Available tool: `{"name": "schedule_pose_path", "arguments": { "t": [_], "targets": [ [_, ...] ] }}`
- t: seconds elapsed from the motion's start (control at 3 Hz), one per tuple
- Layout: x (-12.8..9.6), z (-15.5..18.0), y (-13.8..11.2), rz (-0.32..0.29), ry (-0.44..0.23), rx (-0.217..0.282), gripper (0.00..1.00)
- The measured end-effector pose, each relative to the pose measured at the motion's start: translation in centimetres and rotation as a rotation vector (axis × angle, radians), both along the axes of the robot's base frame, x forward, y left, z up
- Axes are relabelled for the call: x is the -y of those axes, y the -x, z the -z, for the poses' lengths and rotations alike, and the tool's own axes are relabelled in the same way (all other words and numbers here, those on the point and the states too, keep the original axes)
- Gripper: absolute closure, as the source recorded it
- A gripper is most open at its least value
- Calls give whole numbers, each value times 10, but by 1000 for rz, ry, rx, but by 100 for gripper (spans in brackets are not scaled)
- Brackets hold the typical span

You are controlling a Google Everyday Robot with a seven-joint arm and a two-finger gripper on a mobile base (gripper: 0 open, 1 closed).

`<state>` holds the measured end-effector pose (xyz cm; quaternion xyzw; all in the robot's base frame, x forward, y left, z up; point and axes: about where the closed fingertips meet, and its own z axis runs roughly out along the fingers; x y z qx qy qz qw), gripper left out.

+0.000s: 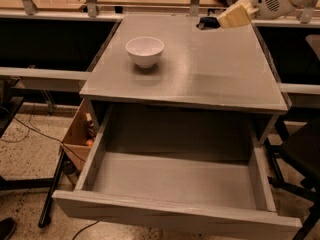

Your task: Place rxbar blueberry into top drawer

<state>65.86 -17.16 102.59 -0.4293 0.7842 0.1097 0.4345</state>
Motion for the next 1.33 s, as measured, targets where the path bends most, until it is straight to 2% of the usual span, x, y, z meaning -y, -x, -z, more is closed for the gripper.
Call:
{"name": "schedule_pose_path", "arguments": {
  "t": [0.67, 1.33],
  "targets": [
    [-7, 14, 82, -183, 45, -198, 100],
    [-16, 66, 142, -300, 46, -410, 100]
  ]
}}
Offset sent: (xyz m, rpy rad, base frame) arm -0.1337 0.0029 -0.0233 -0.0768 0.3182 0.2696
